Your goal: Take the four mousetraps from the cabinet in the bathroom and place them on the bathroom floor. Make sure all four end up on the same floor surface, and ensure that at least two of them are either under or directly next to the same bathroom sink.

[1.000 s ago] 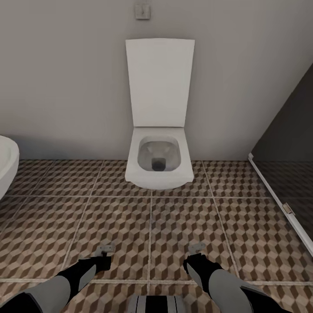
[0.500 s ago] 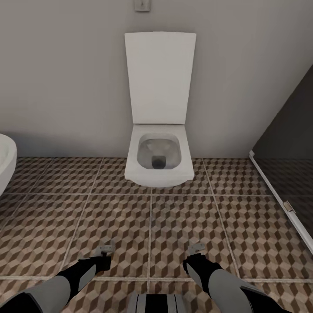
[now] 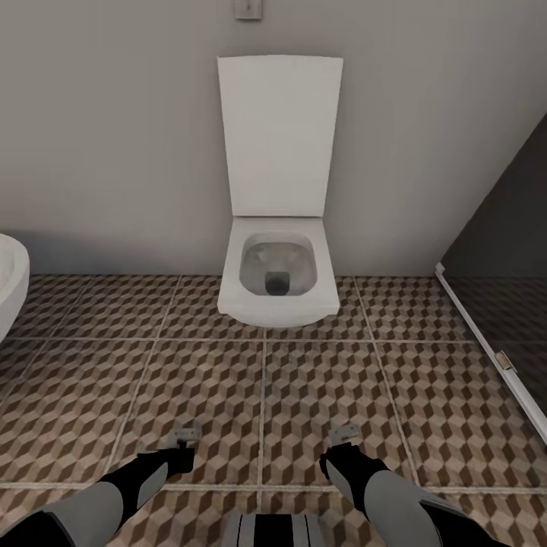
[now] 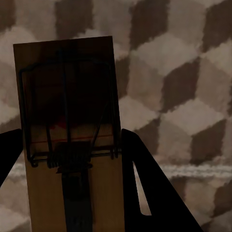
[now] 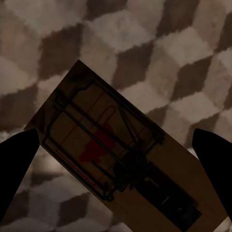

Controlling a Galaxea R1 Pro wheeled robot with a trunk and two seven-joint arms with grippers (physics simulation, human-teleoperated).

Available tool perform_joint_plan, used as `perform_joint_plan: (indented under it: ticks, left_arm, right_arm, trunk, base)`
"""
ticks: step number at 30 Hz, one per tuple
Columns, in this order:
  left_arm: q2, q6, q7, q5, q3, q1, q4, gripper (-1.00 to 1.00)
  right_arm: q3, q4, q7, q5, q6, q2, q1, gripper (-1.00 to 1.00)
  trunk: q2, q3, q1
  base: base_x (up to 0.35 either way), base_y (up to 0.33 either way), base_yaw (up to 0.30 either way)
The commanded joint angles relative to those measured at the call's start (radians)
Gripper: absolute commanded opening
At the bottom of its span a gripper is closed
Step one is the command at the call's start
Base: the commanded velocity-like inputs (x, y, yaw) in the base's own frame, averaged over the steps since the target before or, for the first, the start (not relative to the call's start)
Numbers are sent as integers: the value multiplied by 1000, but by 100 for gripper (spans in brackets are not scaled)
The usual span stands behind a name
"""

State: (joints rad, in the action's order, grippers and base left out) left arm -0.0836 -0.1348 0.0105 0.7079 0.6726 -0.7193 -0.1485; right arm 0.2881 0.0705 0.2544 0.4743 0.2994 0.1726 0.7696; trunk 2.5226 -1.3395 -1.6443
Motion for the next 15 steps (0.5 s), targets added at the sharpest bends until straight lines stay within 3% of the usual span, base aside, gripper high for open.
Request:
perform_joint_plan:
  ticks: [1, 8, 15]
  left_arm:
    - [-1, -5, 2, 2, 3, 0, -2, -100]
    - [-1, -5, 2, 1, 2, 0, -2, -100]
    - [-1, -5, 2, 2, 2, 0, -2, -100]
  right_arm:
    - [8, 2, 2, 10, 6, 1, 0, -100]
    - [8, 2, 2, 10, 6, 1, 0, -100]
    - [8, 1, 2, 10, 6, 1, 0, -100]
  trunk:
    - [0, -1, 0]
    - [2, -24, -3]
    - [2, -24, -3]
  base:
    - [0, 0, 0]
    - [0, 0, 0]
    - [0, 0, 0]
